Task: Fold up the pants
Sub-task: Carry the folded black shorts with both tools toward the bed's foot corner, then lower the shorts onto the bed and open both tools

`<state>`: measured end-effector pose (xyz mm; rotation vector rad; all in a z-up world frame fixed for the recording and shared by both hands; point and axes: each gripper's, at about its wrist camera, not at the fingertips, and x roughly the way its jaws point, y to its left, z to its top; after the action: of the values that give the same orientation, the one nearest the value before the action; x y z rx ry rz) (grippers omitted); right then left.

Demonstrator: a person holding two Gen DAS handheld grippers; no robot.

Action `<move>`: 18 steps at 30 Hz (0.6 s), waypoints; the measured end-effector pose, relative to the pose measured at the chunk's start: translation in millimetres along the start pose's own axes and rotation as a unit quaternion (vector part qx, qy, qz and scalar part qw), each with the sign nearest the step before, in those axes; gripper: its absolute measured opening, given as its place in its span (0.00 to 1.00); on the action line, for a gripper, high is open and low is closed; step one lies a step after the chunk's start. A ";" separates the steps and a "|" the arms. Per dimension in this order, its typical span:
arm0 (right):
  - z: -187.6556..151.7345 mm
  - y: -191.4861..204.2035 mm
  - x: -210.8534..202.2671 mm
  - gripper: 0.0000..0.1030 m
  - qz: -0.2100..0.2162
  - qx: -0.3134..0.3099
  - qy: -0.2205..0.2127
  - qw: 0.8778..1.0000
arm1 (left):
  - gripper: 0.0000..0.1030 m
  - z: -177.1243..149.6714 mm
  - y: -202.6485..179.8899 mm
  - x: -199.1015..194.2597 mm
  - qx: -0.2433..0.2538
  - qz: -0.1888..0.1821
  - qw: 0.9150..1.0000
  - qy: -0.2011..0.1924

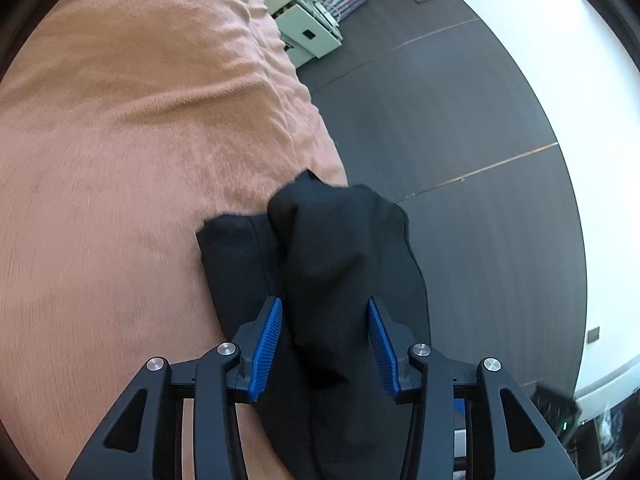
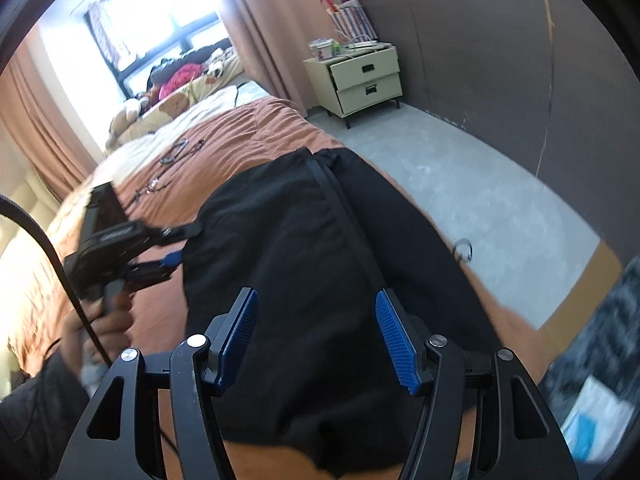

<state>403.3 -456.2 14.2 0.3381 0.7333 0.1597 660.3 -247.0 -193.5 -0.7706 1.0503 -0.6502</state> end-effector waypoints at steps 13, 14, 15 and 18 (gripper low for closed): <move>-54.3 -35.8 -35.1 0.58 0.007 0.161 -0.010 0.987 | 0.45 21.6 8.9 7.9 -0.028 -0.028 0.999 -0.016; -59.6 -36.1 -35.0 0.58 0.020 0.177 -0.006 0.984 | 0.45 23.3 10.4 9.1 -0.035 -0.033 0.999 -0.015; -64.9 -36.9 -33.2 0.58 0.035 0.192 -0.001 0.981 | 0.43 25.7 11.6 9.9 -0.041 -0.035 0.998 -0.016; -76.2 -43.3 -20.3 0.58 0.098 0.239 0.006 0.966 | 0.28 28.1 9.5 9.0 -0.034 -0.031 0.999 -0.020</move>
<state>337.8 -483.1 -41.2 0.8724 0.7461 0.1705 690.5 -241.8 -197.5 -0.8755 1.0191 -0.6522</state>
